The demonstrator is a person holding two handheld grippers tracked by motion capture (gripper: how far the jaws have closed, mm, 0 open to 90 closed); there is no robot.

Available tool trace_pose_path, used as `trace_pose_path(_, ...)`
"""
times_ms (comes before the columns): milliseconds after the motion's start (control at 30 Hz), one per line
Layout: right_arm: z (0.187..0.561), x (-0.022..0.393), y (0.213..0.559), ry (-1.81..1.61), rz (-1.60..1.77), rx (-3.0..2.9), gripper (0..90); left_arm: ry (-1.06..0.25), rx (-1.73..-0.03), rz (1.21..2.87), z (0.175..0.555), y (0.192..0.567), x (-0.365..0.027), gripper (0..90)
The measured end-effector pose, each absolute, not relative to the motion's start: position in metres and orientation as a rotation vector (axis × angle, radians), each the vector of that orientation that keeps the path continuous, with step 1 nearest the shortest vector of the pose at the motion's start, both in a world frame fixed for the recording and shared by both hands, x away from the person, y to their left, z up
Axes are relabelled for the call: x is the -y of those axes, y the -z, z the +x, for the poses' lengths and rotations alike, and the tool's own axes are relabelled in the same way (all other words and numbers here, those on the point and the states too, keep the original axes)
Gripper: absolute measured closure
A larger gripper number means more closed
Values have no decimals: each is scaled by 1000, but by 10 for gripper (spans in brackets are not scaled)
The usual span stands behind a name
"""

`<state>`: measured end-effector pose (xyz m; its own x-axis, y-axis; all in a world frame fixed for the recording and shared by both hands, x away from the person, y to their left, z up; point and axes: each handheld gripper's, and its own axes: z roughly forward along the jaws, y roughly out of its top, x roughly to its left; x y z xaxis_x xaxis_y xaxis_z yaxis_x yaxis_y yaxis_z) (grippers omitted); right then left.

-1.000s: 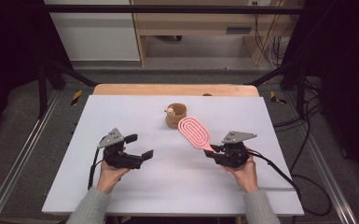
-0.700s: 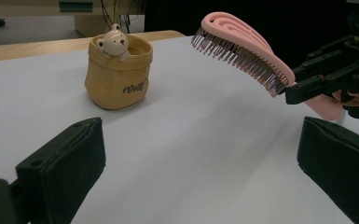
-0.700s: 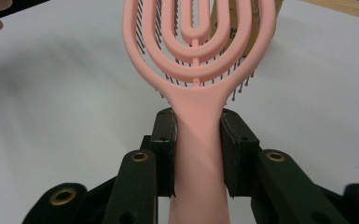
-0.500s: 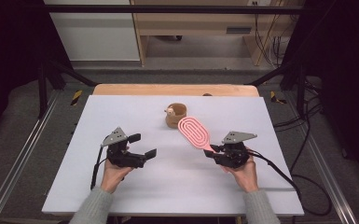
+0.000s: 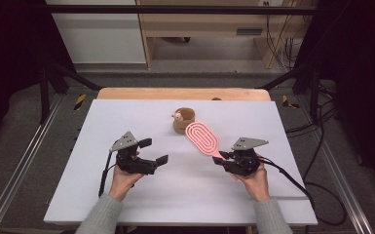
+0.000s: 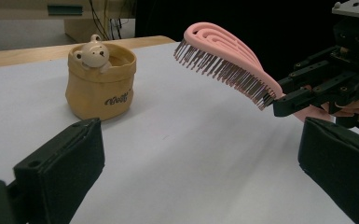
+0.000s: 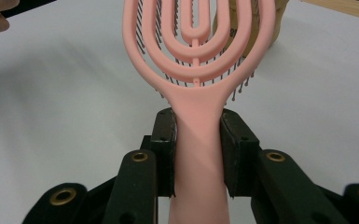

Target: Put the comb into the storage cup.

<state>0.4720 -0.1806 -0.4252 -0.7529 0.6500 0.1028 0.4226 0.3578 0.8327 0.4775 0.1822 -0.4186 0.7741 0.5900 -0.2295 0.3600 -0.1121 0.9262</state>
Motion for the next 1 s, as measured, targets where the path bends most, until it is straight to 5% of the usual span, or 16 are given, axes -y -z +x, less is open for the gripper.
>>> trace_pose_path(1000,471,180,424,-1353,945,-2374,702,-177,-729,1709,483,415,-156,0)
